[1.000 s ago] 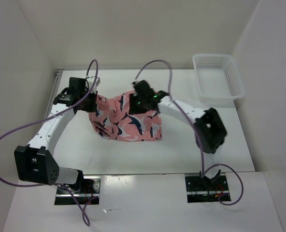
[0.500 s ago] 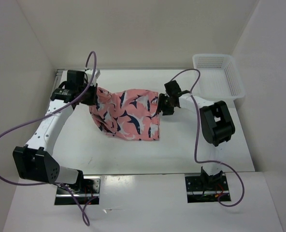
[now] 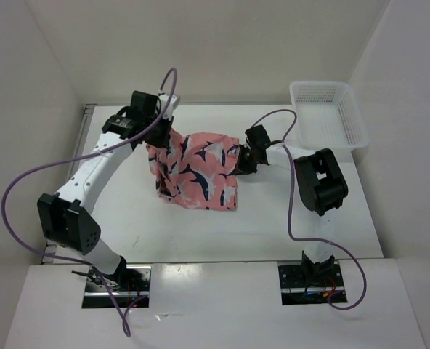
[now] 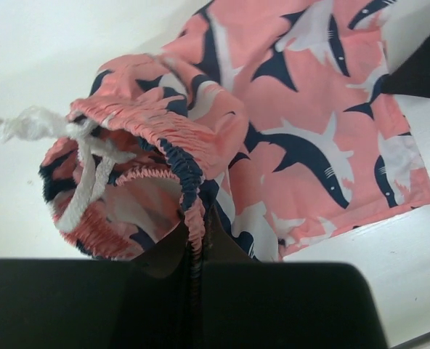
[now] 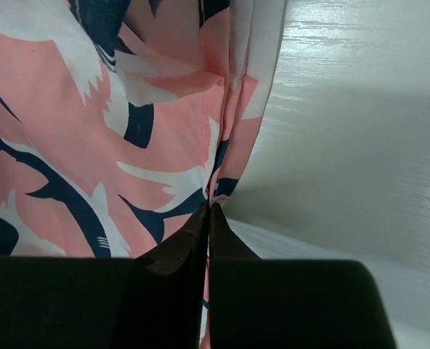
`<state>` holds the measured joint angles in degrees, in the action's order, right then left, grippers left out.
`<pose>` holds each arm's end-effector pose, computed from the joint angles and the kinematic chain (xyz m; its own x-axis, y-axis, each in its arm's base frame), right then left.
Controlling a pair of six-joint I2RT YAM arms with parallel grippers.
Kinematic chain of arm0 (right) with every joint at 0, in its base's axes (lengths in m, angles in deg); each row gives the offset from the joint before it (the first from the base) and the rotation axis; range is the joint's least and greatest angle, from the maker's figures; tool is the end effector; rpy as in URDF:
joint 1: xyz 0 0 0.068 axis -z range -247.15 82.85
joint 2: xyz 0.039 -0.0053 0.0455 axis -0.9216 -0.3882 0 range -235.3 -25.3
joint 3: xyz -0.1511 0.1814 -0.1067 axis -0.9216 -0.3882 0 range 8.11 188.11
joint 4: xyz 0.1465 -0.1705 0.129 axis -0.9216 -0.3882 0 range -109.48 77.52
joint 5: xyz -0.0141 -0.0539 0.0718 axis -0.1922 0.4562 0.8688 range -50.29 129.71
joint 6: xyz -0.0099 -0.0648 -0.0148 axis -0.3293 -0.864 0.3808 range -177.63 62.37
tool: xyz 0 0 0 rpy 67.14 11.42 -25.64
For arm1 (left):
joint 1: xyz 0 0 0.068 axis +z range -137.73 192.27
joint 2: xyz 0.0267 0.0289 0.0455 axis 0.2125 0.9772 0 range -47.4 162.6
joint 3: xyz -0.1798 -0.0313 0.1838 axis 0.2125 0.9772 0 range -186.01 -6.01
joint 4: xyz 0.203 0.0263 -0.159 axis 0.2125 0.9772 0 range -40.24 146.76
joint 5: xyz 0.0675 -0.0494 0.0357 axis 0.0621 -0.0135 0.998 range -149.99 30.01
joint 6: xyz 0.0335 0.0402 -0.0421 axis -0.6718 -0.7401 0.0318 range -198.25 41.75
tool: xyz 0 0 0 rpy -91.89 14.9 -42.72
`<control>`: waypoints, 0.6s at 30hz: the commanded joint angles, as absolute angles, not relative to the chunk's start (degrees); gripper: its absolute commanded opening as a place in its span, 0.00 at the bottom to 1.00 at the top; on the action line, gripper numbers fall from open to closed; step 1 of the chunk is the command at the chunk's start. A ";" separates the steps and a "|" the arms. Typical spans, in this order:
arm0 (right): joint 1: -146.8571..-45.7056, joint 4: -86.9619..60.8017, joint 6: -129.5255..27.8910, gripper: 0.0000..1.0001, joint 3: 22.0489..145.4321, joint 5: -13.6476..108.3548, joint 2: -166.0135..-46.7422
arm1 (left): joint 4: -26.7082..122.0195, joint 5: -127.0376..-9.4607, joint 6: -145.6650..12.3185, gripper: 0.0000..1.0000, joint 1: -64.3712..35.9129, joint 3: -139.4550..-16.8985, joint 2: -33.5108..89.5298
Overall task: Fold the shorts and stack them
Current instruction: Fold the shorts
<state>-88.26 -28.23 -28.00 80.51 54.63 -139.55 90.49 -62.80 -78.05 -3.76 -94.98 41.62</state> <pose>0.3783 0.1607 0.1179 -0.9203 0.1570 -0.3584 -0.0248 0.8907 0.4539 0.3404 -0.1005 0.3397 -0.6288 0.1771 -0.7571 0.3093 0.9503 -0.0346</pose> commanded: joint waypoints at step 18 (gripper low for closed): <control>-88.60 -26.37 -27.49 0.01 77.63 53.42 -141.93 | 89.76 -60.77 -78.25 0.34 -27.72 -108.22 59.74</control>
